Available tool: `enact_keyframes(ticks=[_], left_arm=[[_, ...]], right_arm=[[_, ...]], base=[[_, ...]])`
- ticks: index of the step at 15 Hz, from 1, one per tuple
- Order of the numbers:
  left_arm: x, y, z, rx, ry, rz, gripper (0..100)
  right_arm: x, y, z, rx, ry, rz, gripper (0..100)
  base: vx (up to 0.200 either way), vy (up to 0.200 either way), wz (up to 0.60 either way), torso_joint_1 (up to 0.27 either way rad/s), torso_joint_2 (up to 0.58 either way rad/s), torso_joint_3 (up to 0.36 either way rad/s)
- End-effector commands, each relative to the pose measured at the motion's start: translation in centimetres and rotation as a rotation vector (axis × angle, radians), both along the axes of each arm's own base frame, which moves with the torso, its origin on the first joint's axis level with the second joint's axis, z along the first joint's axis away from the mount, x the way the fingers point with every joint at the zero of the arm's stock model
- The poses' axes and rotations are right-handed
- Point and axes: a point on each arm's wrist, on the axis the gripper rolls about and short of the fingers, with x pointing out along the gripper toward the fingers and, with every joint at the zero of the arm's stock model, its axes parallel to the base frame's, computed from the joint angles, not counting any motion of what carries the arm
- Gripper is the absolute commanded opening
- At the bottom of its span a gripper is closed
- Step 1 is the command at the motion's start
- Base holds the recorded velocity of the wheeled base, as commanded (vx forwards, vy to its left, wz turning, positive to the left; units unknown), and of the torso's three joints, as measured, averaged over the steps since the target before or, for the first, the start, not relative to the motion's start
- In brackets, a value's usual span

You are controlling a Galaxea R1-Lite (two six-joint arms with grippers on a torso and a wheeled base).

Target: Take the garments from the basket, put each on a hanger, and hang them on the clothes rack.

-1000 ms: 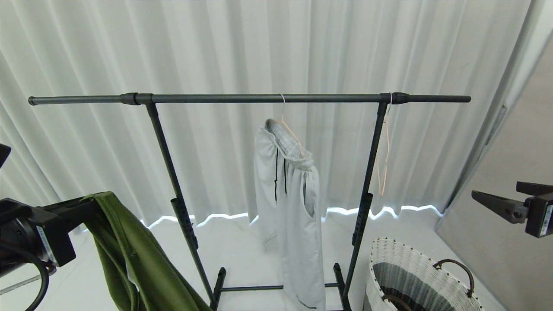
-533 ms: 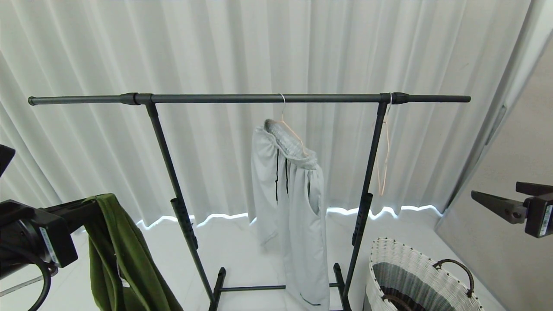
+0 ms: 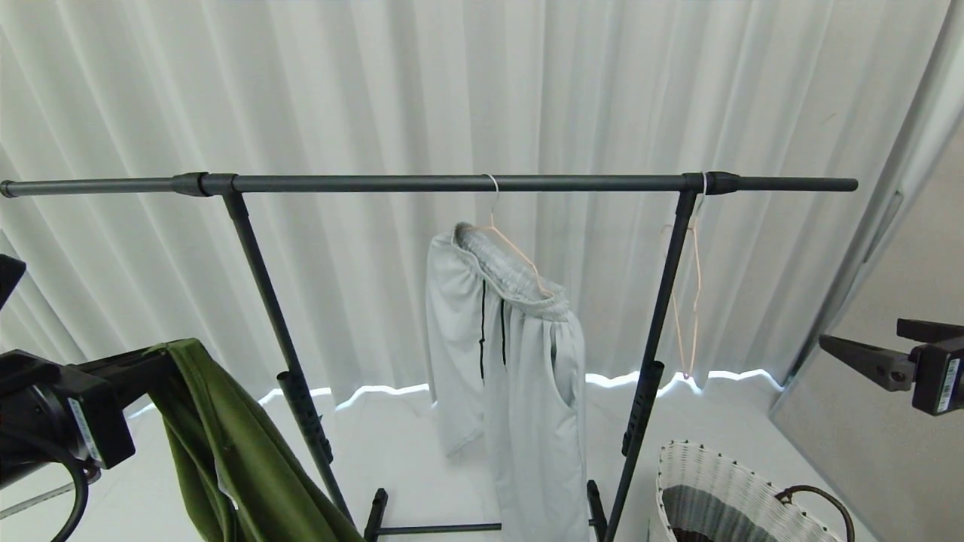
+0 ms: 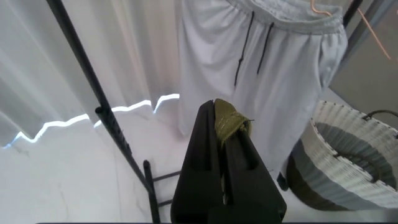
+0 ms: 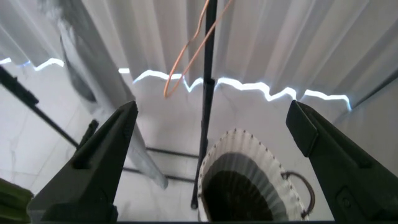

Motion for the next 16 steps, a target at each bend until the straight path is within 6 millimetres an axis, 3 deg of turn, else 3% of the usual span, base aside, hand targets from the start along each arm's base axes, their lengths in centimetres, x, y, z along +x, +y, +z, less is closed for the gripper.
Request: enact_keyframes(ticks=[1,7,16], left_arm=[[0.0,0.0,-0.1,0.0,0.003,0.0,0],[0.0,0.0,-0.4,0.012,0.011,-0.003,0],[-0.2,0.0,-1.3,0.059,0.026,-0.015,0]], right_arm=[[0.0,0.0,0.0,0.0,-0.001,0.001,100],[0.1,0.0,-0.1,-0.002,0.005,0.001,100],[-0.2,0.7,-1.0,-0.014,0.088,0.047,100]], base=[[0.2,0.0,0.0,0.002,0.0,-0.002],[0.2,0.0,0.0,0.0,0.0,0.001],[0.0,0.0,0.0,0.0,0.0,0.0]])
